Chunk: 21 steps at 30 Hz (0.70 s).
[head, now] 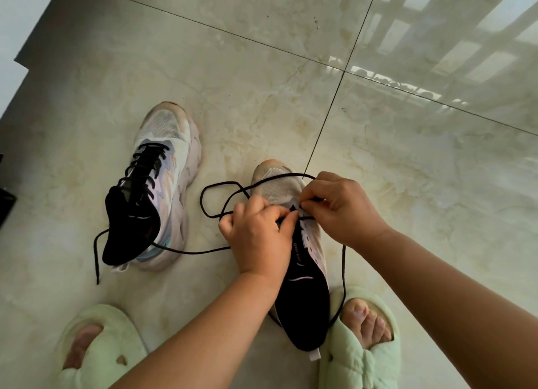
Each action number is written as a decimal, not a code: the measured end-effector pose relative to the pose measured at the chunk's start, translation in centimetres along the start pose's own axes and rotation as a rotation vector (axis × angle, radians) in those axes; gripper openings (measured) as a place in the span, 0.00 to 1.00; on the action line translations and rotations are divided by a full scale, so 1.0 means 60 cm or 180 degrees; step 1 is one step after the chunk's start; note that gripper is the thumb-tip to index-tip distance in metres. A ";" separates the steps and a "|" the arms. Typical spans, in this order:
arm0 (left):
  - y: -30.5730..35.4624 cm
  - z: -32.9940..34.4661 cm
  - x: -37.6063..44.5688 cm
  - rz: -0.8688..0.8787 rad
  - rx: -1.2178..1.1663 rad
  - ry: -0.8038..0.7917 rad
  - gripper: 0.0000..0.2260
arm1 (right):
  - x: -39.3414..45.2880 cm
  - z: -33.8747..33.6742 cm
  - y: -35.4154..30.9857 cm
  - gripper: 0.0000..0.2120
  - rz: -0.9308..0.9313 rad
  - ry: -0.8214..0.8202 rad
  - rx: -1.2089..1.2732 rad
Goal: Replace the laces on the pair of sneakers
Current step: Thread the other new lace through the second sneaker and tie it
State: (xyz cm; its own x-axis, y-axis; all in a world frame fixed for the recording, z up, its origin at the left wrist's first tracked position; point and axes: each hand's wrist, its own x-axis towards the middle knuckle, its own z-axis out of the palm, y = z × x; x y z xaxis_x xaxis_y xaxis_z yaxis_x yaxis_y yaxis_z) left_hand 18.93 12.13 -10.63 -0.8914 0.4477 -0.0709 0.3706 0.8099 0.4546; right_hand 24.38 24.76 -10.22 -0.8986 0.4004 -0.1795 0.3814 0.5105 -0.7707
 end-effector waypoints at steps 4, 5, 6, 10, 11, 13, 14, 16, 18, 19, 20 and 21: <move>0.001 0.009 0.004 -0.0152 -0.0310 -0.0217 0.03 | -0.006 0.005 0.001 0.06 -0.0085 -0.0046 -0.0044; 0.001 0.011 0.006 -0.0180 -0.0355 -0.0271 0.02 | -0.005 0.006 0.001 0.06 -0.0108 -0.0057 -0.0055; 0.002 0.011 0.006 -0.0203 -0.0385 -0.0318 0.02 | -0.005 0.006 0.001 0.06 -0.0131 -0.0077 -0.0073; -0.003 0.011 0.009 -0.0240 -0.0598 -0.0361 0.03 | -0.005 0.003 0.005 0.06 -0.0083 -0.0122 0.0084; -0.004 0.011 0.010 -0.0251 -0.0677 -0.0369 0.03 | -0.004 0.002 0.005 0.07 0.0024 -0.0089 0.0200; -0.003 0.012 0.010 -0.0322 -0.0810 -0.0365 0.04 | -0.002 -0.002 0.007 0.07 0.0303 0.0050 0.0439; -0.003 0.012 0.010 -0.0371 -0.0853 -0.0355 0.04 | -0.001 -0.002 0.008 0.07 0.0422 0.0112 0.0533; -0.001 0.013 0.011 -0.0441 -0.0924 -0.0369 0.04 | 0.001 -0.001 0.009 0.07 0.0549 0.0164 0.0632; 0.000 0.014 0.012 -0.0463 -0.0969 -0.0414 0.04 | 0.002 0.001 0.007 0.07 0.0438 0.0109 0.0473; 0.000 0.014 0.012 -0.0461 -0.0984 -0.0429 0.04 | 0.002 0.002 0.006 0.07 0.0336 0.0056 0.0349; 0.001 0.013 0.012 -0.0452 -0.0991 -0.0437 0.04 | 0.002 0.003 0.006 0.07 0.0242 0.0006 0.0243; 0.001 0.013 0.013 -0.0445 -0.0990 -0.0441 0.04 | 0.003 0.003 0.006 0.07 0.0156 -0.0046 0.0158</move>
State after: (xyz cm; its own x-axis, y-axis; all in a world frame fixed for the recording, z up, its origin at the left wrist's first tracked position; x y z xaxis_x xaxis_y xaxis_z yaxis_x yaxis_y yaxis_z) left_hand 18.44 12.82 -11.37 -0.8761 0.4051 -0.2614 0.1316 0.7226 0.6787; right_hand 24.35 24.87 -10.66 -0.8824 0.4126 -0.2262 0.4140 0.4522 -0.7900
